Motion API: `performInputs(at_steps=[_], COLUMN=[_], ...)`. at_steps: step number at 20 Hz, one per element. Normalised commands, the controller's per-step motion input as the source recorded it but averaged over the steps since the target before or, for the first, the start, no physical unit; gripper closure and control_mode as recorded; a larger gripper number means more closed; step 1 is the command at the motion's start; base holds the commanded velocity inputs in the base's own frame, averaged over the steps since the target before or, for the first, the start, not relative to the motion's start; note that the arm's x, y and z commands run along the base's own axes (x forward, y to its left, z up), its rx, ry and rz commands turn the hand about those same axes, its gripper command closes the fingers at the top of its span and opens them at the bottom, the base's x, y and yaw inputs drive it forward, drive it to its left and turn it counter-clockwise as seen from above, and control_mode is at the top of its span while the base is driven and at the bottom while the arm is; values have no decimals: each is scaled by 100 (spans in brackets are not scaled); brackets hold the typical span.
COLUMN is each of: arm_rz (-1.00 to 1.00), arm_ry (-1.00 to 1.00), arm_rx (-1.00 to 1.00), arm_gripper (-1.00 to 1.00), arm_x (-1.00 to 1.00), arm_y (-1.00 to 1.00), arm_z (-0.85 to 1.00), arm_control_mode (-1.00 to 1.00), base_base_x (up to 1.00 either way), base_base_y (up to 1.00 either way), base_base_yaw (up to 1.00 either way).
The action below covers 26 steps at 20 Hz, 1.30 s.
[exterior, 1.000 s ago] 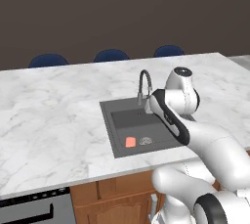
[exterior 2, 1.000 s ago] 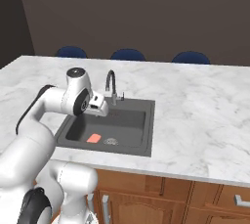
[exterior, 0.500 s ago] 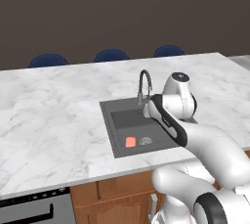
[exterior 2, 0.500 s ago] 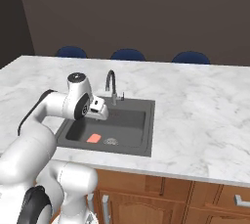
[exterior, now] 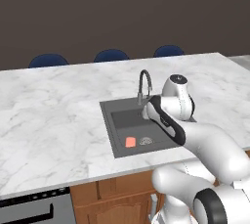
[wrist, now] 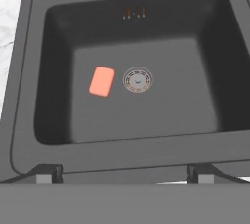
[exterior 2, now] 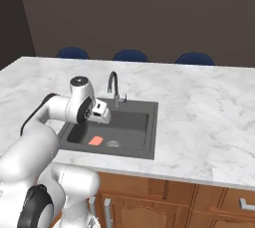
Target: Pick up the bar soap and bar soap from the sink, and place them back in the cabinet, and close the cabinet doors.
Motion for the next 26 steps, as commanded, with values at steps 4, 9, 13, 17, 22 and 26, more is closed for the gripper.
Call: performInputs(at_steps=[4,9,13,17,22,26], arm_rz=[0,0,0,0,0,0], arm_ry=[0,0,0,0,0,0], arm_rx=[0,0,0,0,0,0], arm_gripper=[-100,-100,-100,-100,-100,-100], arm_x=[9,17,14,15,12,10], arm_y=[1,4,4,6,7,10], arm_z=[-14,-23,-20,-18,-20,-22], arm_control_mode=[-100,-100,-100,-100,-100,-100], base_base_x=[0,0,0,0,0,0], base_base_y=[0,0,0,0,0,0], base_base_yaw=[0,0,0,0,0,0])
